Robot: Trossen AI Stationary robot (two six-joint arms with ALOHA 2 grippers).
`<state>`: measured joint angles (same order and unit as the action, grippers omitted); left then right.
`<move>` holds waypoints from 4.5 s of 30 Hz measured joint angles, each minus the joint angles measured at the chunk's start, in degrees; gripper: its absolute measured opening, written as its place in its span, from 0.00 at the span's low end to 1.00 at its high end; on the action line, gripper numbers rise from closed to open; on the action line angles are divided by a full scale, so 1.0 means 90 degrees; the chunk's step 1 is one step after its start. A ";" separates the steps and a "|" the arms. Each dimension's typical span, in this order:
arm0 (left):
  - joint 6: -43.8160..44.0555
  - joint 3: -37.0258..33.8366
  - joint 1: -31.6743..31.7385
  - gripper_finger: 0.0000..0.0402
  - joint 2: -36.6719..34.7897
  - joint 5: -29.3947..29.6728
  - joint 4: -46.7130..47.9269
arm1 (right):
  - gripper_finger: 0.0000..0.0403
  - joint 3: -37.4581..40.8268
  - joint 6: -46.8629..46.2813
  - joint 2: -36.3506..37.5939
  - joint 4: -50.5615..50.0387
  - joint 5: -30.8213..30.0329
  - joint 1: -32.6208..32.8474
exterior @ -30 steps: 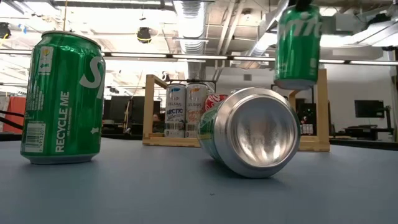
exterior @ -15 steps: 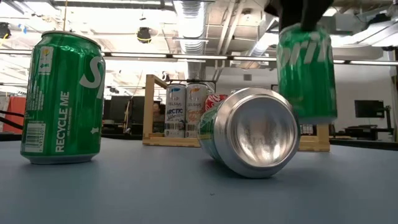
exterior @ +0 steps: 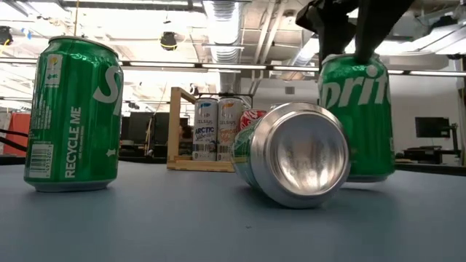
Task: Place canned beverage on shelf
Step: Put the green soda can on the shelf
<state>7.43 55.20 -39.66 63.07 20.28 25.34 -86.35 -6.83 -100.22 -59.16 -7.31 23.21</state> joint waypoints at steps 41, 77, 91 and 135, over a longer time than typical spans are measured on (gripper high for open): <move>-0.0903 0.0000 0.0019 0.65 0.0072 -0.0720 -0.1039 | 0.72 0.0913 -0.4020 0.1052 -0.0552 -0.0537 -0.0472; 0.0761 0.0024 -0.0112 0.65 0.1814 0.0505 -0.1485 | 0.71 0.2146 -0.6876 -0.1671 0.6986 -0.4947 0.1458; 0.0499 0.0044 0.0889 0.65 0.1904 0.0537 -0.2682 | 0.71 0.2039 -0.6039 0.0203 0.5254 -0.4873 0.1811; 0.0514 0.5883 0.3886 0.65 0.7827 -0.1176 -0.0612 | 0.71 0.2033 -1.2925 0.0056 -0.1351 -0.1865 0.3911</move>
<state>12.05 108.14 -4.68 133.52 9.70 19.83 -68.05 -123.15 -99.72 -71.32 -24.10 58.41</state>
